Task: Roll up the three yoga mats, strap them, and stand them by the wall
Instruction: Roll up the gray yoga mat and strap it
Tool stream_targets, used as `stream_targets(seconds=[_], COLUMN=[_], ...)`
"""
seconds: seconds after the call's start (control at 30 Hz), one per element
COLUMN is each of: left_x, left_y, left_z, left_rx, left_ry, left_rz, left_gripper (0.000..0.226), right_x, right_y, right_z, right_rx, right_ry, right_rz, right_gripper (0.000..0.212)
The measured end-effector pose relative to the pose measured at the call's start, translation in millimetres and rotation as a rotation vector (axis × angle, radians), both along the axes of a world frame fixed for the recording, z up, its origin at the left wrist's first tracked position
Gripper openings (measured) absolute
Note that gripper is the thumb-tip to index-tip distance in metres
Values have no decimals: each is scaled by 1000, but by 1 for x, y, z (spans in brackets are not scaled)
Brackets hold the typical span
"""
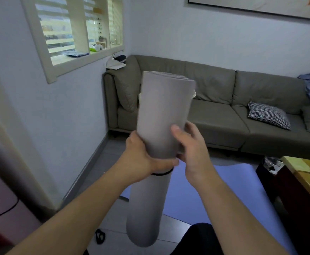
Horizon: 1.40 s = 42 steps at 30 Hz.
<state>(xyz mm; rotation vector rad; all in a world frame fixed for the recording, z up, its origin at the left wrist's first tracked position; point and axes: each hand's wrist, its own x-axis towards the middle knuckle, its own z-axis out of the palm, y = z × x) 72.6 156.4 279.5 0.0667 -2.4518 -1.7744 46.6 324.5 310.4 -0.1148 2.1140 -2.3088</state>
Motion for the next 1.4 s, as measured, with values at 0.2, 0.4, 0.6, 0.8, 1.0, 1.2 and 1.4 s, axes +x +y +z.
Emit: stream_targets(seconds=[0.2,0.4,0.6,0.8,1.0,1.2,1.4], left_x=[-2,1,4,2,-7,-11,-9], left_y=[-42,-35,-37,-39,-70,-113,-174], left_z=[-2,-5,-6,-9,-25,-44,-75], left_rx=[255,347,311,240,172,142,-11], left_ry=[41,81,106,144,100,39,36], left_rz=[204,96,47,3,23,6,123], left_gripper=[103,93,102,103,106,104,77], right_x=[-3,-11,-19,-27,-25,-25,-41], right_y=[22,1,-1,8,-2,-76,-159], right_z=[-4,-29,-42,-75,-14,16,-54], right_rx=[-81,324,415,568,274,471,502], right_ry=[-172,-399,-250,-419,2,268,204], right_rz=[-68,117,103,-56,133,258,292], right_gripper=[20,27,22,15,63,129,103])
